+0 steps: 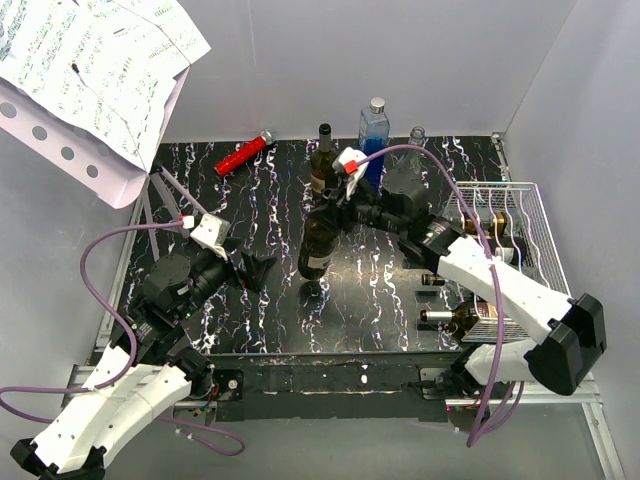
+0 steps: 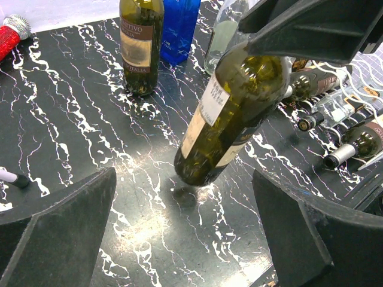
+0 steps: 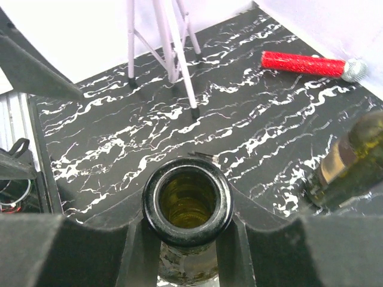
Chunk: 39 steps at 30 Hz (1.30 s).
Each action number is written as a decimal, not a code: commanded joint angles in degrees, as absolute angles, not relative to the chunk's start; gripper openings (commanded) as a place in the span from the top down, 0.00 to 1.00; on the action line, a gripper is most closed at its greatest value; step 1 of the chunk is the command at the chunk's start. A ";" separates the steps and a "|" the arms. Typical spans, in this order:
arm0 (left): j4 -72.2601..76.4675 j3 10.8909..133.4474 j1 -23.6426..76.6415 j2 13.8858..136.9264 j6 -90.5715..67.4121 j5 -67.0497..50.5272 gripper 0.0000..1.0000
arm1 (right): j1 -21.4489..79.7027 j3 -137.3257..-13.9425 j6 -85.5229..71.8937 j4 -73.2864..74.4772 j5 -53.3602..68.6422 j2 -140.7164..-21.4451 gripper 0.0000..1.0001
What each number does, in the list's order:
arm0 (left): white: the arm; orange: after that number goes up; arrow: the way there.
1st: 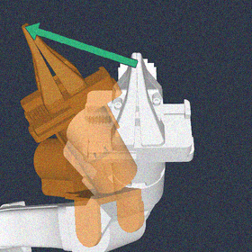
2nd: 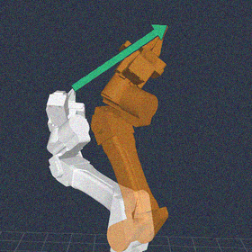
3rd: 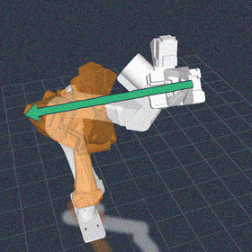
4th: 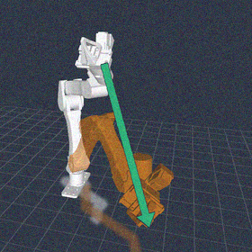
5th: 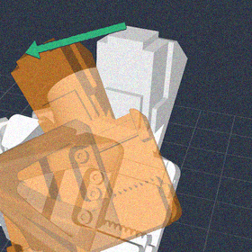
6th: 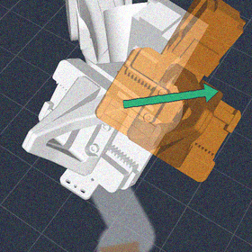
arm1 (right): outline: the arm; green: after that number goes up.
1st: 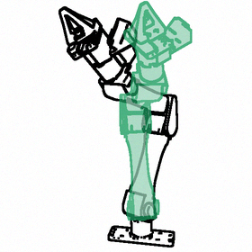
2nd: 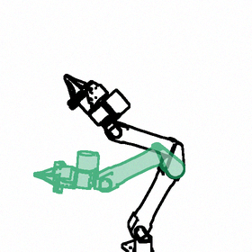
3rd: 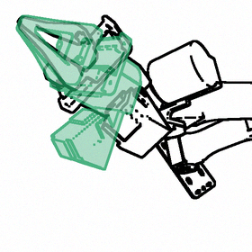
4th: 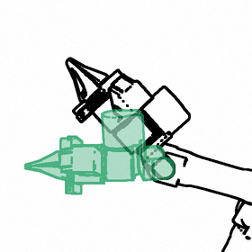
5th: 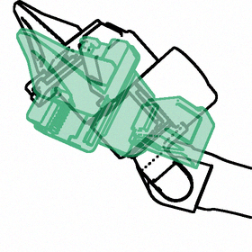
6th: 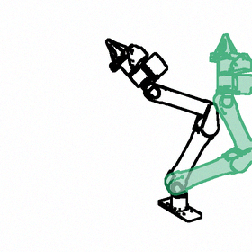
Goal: Take the wine bottle off the wine rack
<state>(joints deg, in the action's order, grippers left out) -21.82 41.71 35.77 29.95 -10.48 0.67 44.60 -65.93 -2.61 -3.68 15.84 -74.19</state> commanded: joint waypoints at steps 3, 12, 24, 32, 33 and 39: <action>-21.27 41.57 36.04 30.41 -10.19 0.88 0.02 | 47.37 -65.13 4.12 -17.93 18.20 -76.20 0.99; -21.18 41.49 35.95 31.29 -10.20 0.44 0.02 | 51.50 -64.25 9.84 -15.47 16.09 -79.80 0.96; -21.27 41.40 36.04 31.90 -10.20 0.62 0.02 | 53.17 -61.08 10.81 -16.17 12.22 -78.05 0.16; -22.32 43.68 36.04 32.96 -11.16 0.00 0.02 | 53.26 -62.14 9.76 -9.41 11.61 -71.82 0.13; -22.32 44.03 36.04 33.13 -11.34 -1.91 0.02 | 53.35 -61.96 9.76 -8.10 11.17 -70.41 0.13; -22.15 48.68 36.04 36.64 -12.65 -4.84 0.02 | 53.35 -60.21 3.97 -0.10 8.27 -60.57 0.13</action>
<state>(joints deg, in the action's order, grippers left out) -22.68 44.10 35.77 34.72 -11.57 -2.07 53.01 -61.21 8.91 -4.34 11.18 -66.94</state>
